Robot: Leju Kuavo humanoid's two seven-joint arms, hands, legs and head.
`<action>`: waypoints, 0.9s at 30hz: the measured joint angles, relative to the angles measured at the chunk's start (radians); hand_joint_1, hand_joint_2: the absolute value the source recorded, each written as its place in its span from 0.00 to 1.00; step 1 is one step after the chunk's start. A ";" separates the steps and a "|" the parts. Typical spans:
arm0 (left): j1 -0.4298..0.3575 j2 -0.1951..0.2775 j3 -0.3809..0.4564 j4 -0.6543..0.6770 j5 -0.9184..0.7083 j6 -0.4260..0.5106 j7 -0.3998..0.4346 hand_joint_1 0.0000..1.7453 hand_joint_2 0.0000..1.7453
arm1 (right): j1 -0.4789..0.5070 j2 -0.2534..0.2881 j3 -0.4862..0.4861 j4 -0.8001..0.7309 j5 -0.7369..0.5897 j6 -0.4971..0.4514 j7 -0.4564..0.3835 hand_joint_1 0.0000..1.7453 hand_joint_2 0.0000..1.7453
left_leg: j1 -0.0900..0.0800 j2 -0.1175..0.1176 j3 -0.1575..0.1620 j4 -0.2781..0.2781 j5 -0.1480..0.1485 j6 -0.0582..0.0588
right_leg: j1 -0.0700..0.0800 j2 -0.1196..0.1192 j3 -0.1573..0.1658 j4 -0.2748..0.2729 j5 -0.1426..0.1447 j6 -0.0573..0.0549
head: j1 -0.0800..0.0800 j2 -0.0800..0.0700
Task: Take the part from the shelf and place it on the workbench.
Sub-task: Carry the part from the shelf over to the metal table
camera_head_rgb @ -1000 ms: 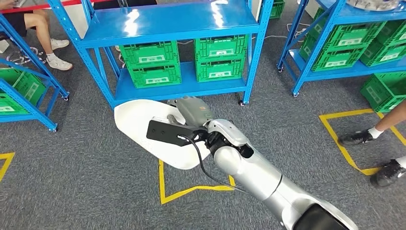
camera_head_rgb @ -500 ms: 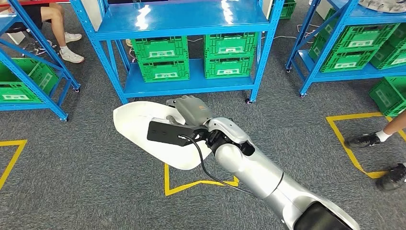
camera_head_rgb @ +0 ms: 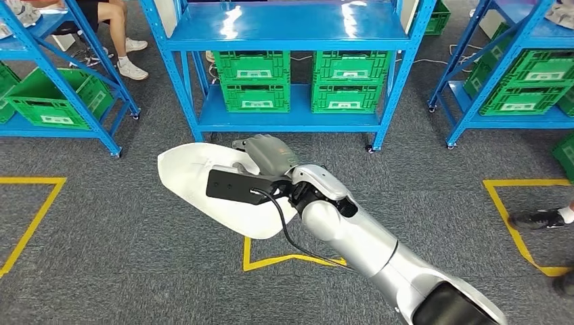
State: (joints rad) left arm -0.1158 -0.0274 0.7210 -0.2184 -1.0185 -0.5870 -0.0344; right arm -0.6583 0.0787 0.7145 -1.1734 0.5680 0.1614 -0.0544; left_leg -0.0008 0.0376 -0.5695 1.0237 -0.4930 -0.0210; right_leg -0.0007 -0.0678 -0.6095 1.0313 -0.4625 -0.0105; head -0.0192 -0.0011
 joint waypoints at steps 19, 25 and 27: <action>-0.005 -0.001 0.000 0.000 -0.004 -0.001 0.008 0.00 1.00 | 0.024 0.003 -0.004 0.003 0.004 0.009 -0.001 1.00 1.00 | 0.002 -0.102 -0.062 0.034 0.021 -0.004 | -0.008 0.079 0.028 -0.011 -0.017 -0.019 | -0.003 0.000; 0.000 -0.001 0.000 0.000 0.002 -0.001 0.009 0.00 1.00 | 0.024 0.009 -0.004 0.019 0.006 0.018 -0.010 1.00 1.00 | 0.009 -0.048 -0.147 0.252 -0.073 -0.023 | -0.008 0.024 0.025 -0.014 -0.014 -0.025 | -0.007 0.000; 0.001 -0.001 0.000 0.000 0.002 -0.001 0.007 0.00 1.00 | 0.021 0.011 -0.003 0.021 0.006 0.018 -0.012 1.00 1.00 | 0.010 -0.020 -0.073 0.122 -0.017 -0.023 | -0.007 0.007 0.026 -0.011 -0.016 -0.021 | -0.007 0.000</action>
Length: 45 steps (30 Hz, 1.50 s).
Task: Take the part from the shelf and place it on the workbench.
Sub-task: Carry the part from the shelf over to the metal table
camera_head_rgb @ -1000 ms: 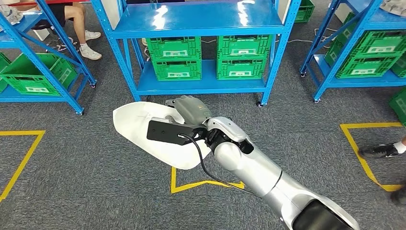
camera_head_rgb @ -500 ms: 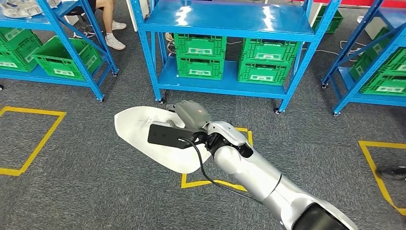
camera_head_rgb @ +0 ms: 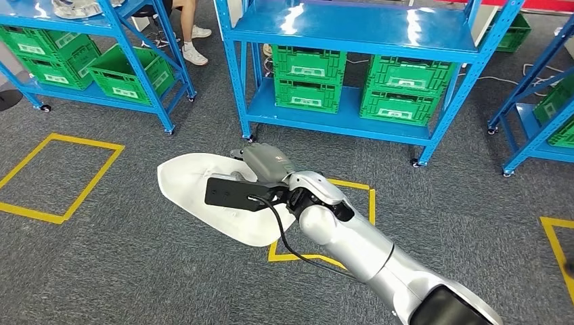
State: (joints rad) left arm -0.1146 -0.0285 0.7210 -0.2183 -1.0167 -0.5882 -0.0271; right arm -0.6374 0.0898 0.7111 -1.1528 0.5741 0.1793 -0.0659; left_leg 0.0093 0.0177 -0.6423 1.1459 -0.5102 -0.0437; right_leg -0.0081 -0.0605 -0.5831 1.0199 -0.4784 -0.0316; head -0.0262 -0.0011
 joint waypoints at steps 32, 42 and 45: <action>-0.011 -0.005 0.002 -0.003 -0.009 0.000 -0.003 0.00 1.00 | -0.040 0.001 0.000 -0.002 0.019 0.018 0.033 1.00 1.00 | 0.004 0.016 0.033 -0.073 0.032 -0.002 | 0.006 0.002 -0.003 0.004 -0.001 0.007 | -0.006 0.000; -0.014 -0.002 0.002 -0.003 -0.010 -0.027 0.001 0.00 1.00 | -0.043 -0.003 0.000 -0.007 0.028 0.018 0.036 1.00 1.00 | -0.003 -0.038 0.044 -0.123 0.049 0.053 | 0.001 0.054 -0.127 0.275 -0.133 0.046 | -0.001 0.000; -0.014 -0.002 0.002 -0.003 -0.008 -0.028 0.001 0.00 1.00 | -0.042 -0.004 0.000 -0.006 0.029 0.019 0.034 1.00 1.00 | -0.004 -0.068 0.041 -0.116 0.049 0.052 | 0.001 0.065 -0.105 0.215 -0.073 0.037 | -0.001 0.000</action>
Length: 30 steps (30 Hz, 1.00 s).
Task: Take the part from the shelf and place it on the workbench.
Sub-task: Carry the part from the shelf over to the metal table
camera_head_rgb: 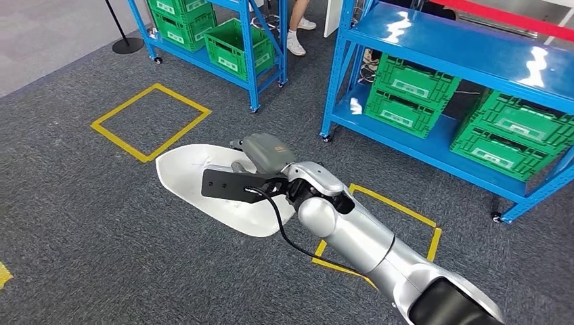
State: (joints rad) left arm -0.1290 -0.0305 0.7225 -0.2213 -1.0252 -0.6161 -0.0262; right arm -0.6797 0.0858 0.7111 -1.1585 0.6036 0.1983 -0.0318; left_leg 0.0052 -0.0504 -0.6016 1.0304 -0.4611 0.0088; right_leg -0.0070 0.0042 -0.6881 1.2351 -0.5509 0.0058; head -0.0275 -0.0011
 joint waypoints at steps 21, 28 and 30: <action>0.007 0.004 0.002 0.000 0.003 0.000 -0.002 0.00 1.00 | -0.008 0.013 0.002 0.022 -0.011 0.001 -0.010 1.00 1.00 | -0.003 0.072 0.009 -0.004 -0.009 -0.028 | 0.010 -0.085 0.089 -0.199 0.070 -0.020 | -0.003 0.000; 0.006 0.004 0.002 0.000 0.001 -0.001 0.000 0.00 1.00 | 0.006 0.009 0.000 0.021 -0.018 0.001 0.002 1.00 1.00 | 0.001 0.023 0.003 -0.007 0.002 -0.003 | 0.002 -0.009 -0.043 0.082 -0.060 0.006 | -0.001 0.000; 0.005 0.004 0.002 0.000 0.000 -0.001 0.000 0.00 1.00 | 0.011 0.008 0.000 0.021 -0.018 0.001 0.003 1.00 1.00 | 0.002 0.004 0.002 -0.003 0.002 -0.004 | 0.000 -0.006 -0.027 0.045 -0.020 0.003 | -0.001 0.000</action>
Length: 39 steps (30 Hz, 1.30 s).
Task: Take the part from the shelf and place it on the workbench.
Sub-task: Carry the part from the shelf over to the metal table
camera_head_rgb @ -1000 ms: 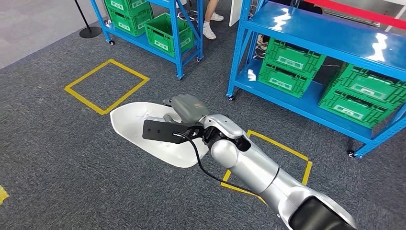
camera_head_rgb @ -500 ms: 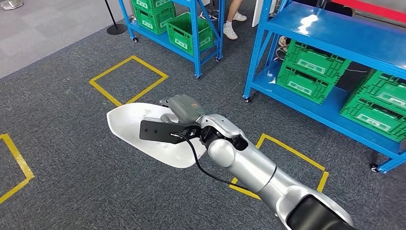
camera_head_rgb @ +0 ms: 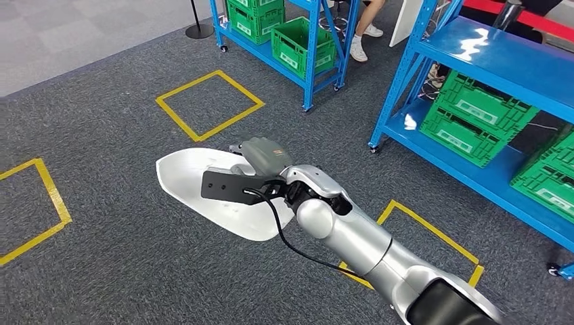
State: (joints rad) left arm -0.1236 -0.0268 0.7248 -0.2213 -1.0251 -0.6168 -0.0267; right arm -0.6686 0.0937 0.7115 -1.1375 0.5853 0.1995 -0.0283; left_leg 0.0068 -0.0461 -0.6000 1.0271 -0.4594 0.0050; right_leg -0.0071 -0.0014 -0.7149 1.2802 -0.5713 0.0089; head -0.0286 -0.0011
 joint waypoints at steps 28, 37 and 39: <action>-0.001 -0.002 0.000 0.000 -0.002 0.000 0.003 0.00 1.00 | 0.017 -0.006 -0.017 -0.009 0.004 -0.004 -0.008 1.00 1.00 | -0.001 0.022 0.011 -0.012 0.001 0.001 | 0.003 -0.007 -0.007 0.018 -0.032 -0.004 | -0.001 0.000; -0.003 -0.003 0.000 0.000 -0.001 0.000 0.003 0.00 1.00 | 0.022 -0.008 -0.018 -0.007 0.005 -0.004 -0.010 1.00 1.00 | 0.004 -0.050 -0.003 -0.006 0.004 -0.038 | -0.001 0.031 0.111 -0.236 0.092 -0.028 | -0.002 0.000; -0.003 -0.002 0.000 0.000 -0.001 0.000 0.003 0.00 1.00 | 0.021 -0.006 -0.018 -0.007 0.005 -0.004 -0.010 1.00 1.00 | 0.003 -0.024 -0.015 0.014 -0.009 -0.048 | -0.002 0.017 0.114 -0.245 0.098 -0.042 | -0.004 0.000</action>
State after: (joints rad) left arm -0.1268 -0.0289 0.7244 -0.2216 -1.0262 -0.6168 -0.0240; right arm -0.6479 0.0874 0.6936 -1.1444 0.5906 0.1957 -0.0388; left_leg 0.0095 -0.0705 -0.6155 1.0409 -0.4688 -0.0432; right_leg -0.0090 0.0153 -0.6004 1.0353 -0.4728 -0.0335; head -0.0322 -0.0011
